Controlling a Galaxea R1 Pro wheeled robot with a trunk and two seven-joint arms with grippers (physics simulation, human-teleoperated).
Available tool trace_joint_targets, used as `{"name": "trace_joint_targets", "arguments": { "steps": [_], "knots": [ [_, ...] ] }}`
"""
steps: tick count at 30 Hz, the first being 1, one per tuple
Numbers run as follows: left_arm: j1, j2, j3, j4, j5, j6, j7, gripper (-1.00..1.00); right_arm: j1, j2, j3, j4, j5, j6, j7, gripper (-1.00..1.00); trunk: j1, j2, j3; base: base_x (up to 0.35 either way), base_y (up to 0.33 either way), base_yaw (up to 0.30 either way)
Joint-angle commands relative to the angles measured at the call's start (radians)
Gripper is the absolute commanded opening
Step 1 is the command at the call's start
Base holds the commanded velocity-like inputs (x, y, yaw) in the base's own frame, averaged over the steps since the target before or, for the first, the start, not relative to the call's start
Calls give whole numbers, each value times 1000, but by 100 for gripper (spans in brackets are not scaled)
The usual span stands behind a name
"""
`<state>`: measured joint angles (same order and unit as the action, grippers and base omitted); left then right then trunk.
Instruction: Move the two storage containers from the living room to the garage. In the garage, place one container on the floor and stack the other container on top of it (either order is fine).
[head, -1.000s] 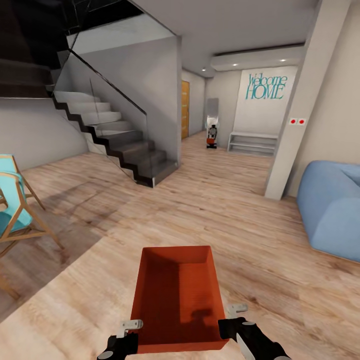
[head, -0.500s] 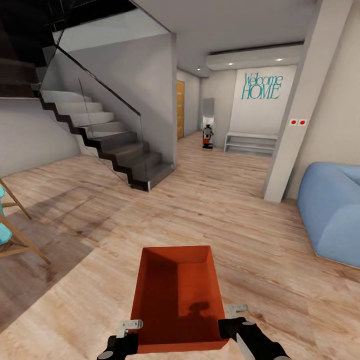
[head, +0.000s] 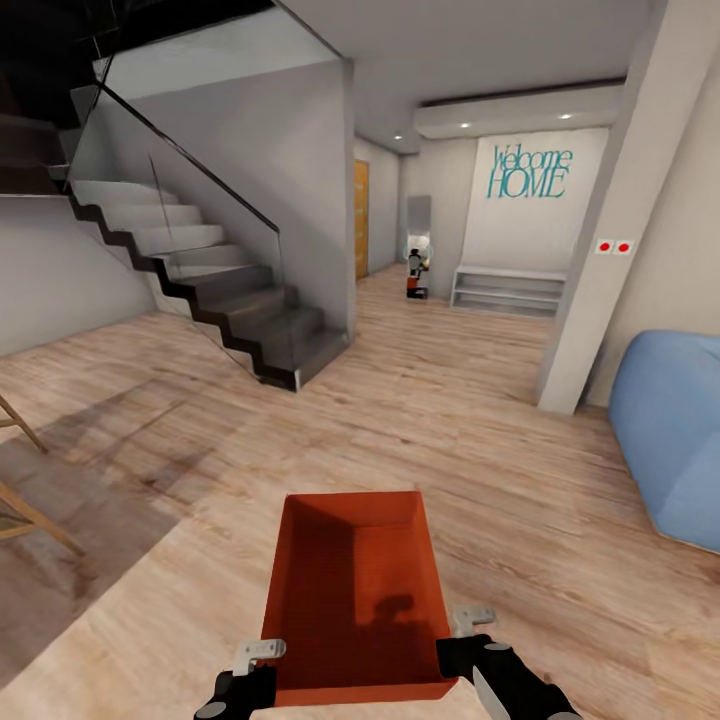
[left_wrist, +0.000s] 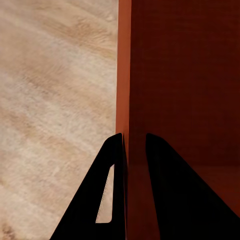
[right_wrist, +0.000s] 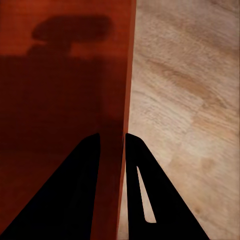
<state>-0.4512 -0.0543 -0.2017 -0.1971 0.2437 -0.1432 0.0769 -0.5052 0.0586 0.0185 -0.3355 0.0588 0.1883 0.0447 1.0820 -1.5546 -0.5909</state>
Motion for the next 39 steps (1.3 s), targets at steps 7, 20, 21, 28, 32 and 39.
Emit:
{"name": "trace_joint_targets", "arguments": {
  "steps": [7, 20, 21, 28, 32, 39],
  "knots": [
    [0, 11, -1, -1, 3, -4, 8, -100, -1, -2, -28, -2, 16, 7, 1, -100, 1, 0, -1, 341, 77, -123],
    [0, 11, -1, -1, 3, -4, 8, -100, -1, -2, -28, -3, 16, 7, 1, -100, 1, 0, -1, 340, 77, -145],
    [0, 11, -1, -1, 3, -4, 8, -100, -1, -2, -28, -3, 16, 7, 1, -100, 1, 0, -1, 340, 77, -22],
    [0, 11, -1, -1, 3, -4, 8, -100, -1, -2, -28, -4, 16, 7, 1, -100, 1, 0, -1, 340, 78, -8],
    [0, 11, -1, -1, 3, -4, 8, -100, -1, -2, -28, -4, 16, 7, 1, -100, 1, 0, -1, 341, 78, -1],
    [0, 11, -1, -1, 3, -4, 8, -100, -1, -2, -28, -4, 16, 7, 1, -100, 1, 0, -1, 341, 78, 0]
  ]
}}
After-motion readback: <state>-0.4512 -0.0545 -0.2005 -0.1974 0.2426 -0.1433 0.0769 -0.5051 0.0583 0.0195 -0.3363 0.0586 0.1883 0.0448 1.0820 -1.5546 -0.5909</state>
